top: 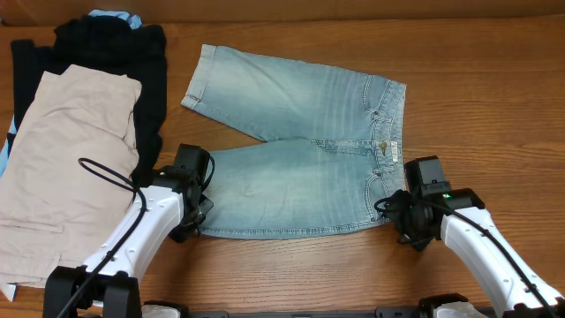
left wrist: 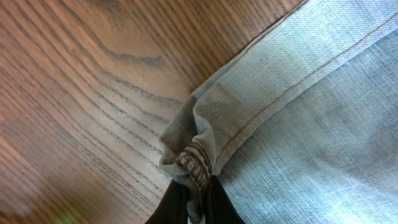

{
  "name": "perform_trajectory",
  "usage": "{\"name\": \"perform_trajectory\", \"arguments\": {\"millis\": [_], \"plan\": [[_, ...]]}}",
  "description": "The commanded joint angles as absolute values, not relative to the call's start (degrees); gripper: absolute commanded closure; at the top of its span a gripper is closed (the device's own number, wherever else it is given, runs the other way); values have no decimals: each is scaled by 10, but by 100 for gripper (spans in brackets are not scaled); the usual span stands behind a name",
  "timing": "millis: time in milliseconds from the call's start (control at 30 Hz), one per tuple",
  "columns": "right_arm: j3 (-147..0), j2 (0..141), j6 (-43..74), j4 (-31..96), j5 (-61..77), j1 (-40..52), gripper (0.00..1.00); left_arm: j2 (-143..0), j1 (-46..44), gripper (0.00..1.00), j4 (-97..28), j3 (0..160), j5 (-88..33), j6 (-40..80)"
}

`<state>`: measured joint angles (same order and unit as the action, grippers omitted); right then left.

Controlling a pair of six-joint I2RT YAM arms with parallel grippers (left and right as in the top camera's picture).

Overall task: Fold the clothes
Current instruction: 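Grasp the bottom edge of the shorts with both grippers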

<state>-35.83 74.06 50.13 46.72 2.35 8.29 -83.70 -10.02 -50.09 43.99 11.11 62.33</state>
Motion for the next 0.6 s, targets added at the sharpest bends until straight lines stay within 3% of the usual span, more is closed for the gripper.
{"name": "perform_trajectory", "arguments": {"millis": [0, 133, 233, 400, 467, 567], "plan": [[-342, 741, 530, 441, 15, 82, 30, -841, -96, 96, -494, 451, 109, 613], [-340, 741, 543, 428, -4, 82, 30, -841, -96, 96, -488, 451, 109, 613], [-339, 748, 543, 411, -3, 82, 48, -841, -96, 96, -478, 451, 109, 613], [-339, 780, 535, 391, -3, 82, 58, -841, -96, 96, -471, 451, 112, 612], [-339, 798, 536, 383, -3, 82, 70, -841, -96, 96, -471, 451, 119, 612], [-339, 827, 536, 372, -3, 82, 73, -841, -96, 96, -471, 451, 126, 611]]}}
